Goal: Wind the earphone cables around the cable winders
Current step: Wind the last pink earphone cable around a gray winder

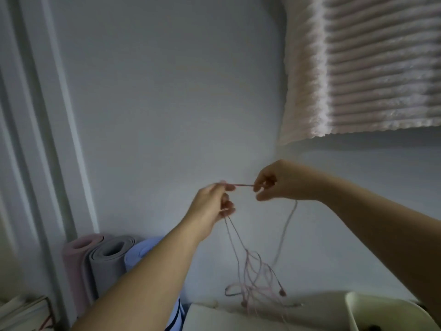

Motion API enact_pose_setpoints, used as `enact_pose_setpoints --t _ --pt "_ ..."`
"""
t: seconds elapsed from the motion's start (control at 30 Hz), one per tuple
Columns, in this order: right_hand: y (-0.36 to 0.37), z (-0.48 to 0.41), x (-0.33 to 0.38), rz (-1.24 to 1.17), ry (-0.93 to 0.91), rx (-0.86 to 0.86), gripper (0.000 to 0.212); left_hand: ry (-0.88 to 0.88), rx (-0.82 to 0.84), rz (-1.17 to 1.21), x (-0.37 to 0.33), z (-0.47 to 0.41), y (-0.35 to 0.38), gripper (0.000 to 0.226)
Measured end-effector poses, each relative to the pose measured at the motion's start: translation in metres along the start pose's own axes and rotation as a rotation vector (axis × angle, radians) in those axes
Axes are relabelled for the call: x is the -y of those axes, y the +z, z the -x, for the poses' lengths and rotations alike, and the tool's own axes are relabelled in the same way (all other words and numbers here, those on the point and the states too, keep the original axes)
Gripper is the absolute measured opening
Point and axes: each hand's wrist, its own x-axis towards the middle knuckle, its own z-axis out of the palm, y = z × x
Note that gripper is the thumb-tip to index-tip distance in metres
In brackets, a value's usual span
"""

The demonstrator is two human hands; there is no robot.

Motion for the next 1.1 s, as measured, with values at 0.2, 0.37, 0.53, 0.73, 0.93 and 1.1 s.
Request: enact_pose_setpoints --t 0.2,0.37,0.53,0.73,0.93,1.1 --pt "0.044 0.017 -0.068 -0.101 0.331 0.085 0.011 -0.067 -0.060 -0.010 -0.012 -0.007 -0.035 0.048" --pt "0.081 0.027 -0.095 -0.457 0.648 -0.114 0.023 -0.138 -0.082 -0.084 -0.003 -0.004 -0.050 0.065" --pt "0.097 0.029 -0.084 -1.798 0.814 -0.266 0.033 -0.041 -0.200 -0.309 0.018 -0.001 -0.059 0.057" --pt "0.082 0.016 -0.073 -1.728 0.775 -0.565 0.043 0.280 -0.296 -0.862 0.033 0.005 -0.075 0.054" --pt "0.084 0.020 -0.078 -0.273 0.439 -0.697 0.035 0.242 -0.145 -1.129 0.048 0.004 -0.099 0.054" --pt "0.095 0.021 -0.080 0.197 0.265 -0.578 0.052 -0.027 -0.088 -1.084 0.044 0.007 -0.104 0.064"
